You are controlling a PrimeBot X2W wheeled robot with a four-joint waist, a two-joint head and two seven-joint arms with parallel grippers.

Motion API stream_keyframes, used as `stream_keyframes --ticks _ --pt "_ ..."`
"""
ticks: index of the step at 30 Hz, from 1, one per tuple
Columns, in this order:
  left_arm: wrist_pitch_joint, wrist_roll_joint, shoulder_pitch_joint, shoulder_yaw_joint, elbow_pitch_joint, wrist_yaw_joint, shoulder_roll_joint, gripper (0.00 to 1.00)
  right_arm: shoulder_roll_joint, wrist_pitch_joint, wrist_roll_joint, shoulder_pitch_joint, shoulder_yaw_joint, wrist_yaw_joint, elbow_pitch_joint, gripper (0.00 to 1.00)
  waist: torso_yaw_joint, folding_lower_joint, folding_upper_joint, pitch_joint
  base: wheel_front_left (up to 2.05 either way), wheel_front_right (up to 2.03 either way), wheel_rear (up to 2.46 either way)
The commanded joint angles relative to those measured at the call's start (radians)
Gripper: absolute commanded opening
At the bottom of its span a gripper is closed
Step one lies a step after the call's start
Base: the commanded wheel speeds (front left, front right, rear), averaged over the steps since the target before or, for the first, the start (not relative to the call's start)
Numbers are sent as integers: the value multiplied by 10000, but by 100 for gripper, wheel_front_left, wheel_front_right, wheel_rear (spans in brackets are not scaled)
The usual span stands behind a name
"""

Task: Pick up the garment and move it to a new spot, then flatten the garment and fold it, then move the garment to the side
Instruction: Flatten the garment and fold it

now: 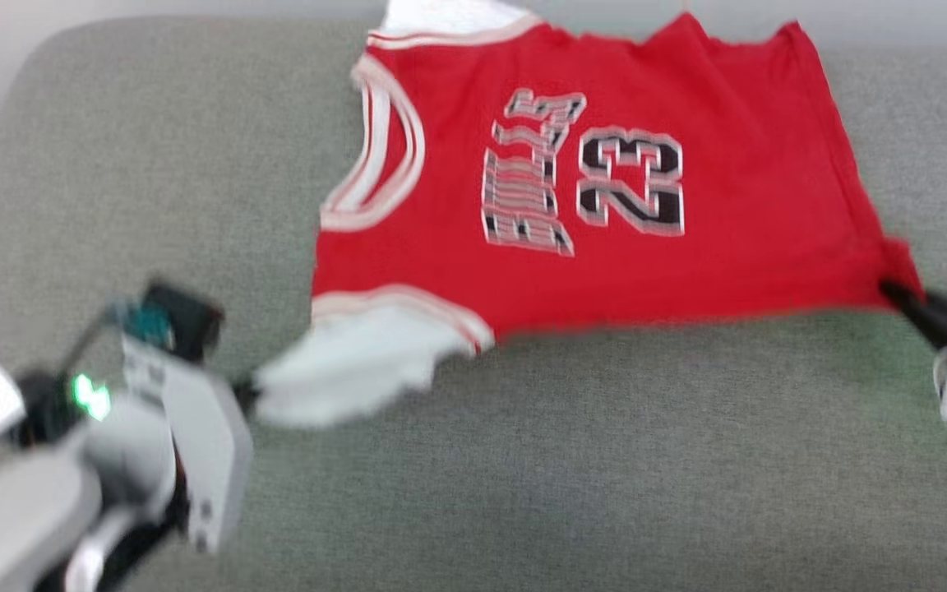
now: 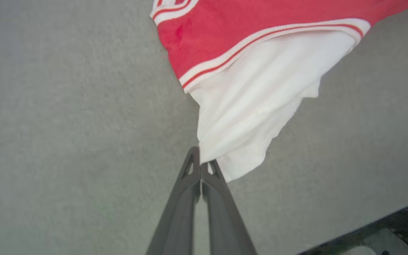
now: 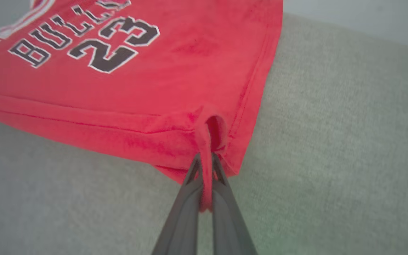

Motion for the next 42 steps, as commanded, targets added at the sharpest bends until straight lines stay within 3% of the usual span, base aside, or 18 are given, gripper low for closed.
stream_keyframes --ticks 1,5,9,15,21,25,28,31,37,42 --pt "68 -194 591 -63 -613 482 351 0 -217 233 142 540 -100 -20 -252 0 1 -1 0 -126 0 0 0" --pt "62 -736 1838 -245 -2106 1427 836 0 -600 864 511 1851 -357 -20 -982 0 10 -1 0 -157 0 0 0" --pt "167 -1148 2665 -483 -2809 1934 1094 0 -906 1407 859 2987 -579 -20 -1618 0 27 -1 0 -149 0 0 0" --pt "520 -1462 3197 -740 -3477 2414 1324 0 -1209 2196 1017 4320 -1088 -20 -2430 0 -63 -1 0 -65 0 0 0" --pt "402 -1102 2594 -338 -3719 2534 1621 0 -916 1875 666 4570 -2092 -20 -2752 0 -246 -1 0 74 0 0 0" --pt "530 -462 1551 101 -3593 2099 1909 0 -460 1750 81 4209 -2785 -20 -2919 0 -398 -1 0 163 0 0 0" --pt "746 58 471 410 -3107 1399 1871 0 -34 1854 -349 3768 -3101 -20 -2946 0 -535 -1 0 256 0 0 0" --pt "1098 452 -719 578 -2253 539 1447 0 384 2020 -798 3105 -3251 -20 -2769 0 -643 -1 0 370 0 0 0" --pt "1422 1117 -2916 467 414 -1177 -200 0 1237 2274 -1376 1535 -3001 -20 -1892 0 -861 -1 0 690 0 0 0" --pt "1511 1275 -3865 78 2892 -2108 -1554 0 1782 2164 -1796 311 -2305 -20 -759 0 -1016 -1 0 930 0 0 0"
